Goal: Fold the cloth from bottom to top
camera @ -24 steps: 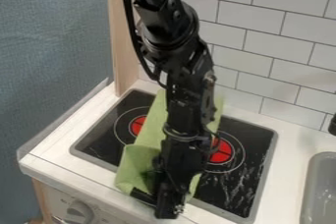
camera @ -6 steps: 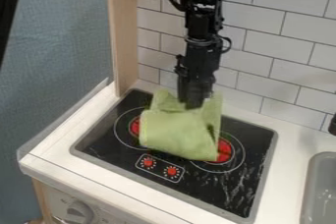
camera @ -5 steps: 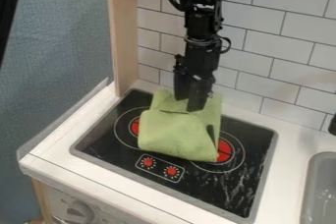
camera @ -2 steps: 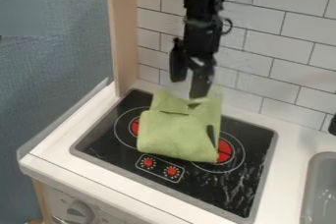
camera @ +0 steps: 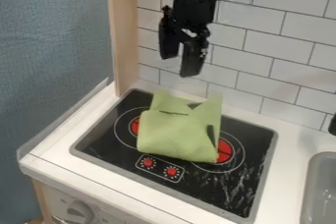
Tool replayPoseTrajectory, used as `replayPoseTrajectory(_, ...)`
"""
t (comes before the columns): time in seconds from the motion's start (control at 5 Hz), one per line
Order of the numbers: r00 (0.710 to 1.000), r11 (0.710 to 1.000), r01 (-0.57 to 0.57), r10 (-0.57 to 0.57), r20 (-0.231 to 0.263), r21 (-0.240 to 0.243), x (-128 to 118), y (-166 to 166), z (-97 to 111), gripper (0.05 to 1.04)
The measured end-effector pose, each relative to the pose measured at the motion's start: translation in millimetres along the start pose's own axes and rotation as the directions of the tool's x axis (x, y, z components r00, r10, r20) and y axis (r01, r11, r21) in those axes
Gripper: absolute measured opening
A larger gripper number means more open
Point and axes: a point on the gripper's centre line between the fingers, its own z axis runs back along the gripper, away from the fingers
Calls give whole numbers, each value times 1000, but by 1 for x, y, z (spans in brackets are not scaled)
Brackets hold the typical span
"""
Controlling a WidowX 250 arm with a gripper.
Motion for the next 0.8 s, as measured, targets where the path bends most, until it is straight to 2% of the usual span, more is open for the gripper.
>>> replayPoseTrajectory(0.8,1000,1000,8,-8,4,5,0,0,2,999)
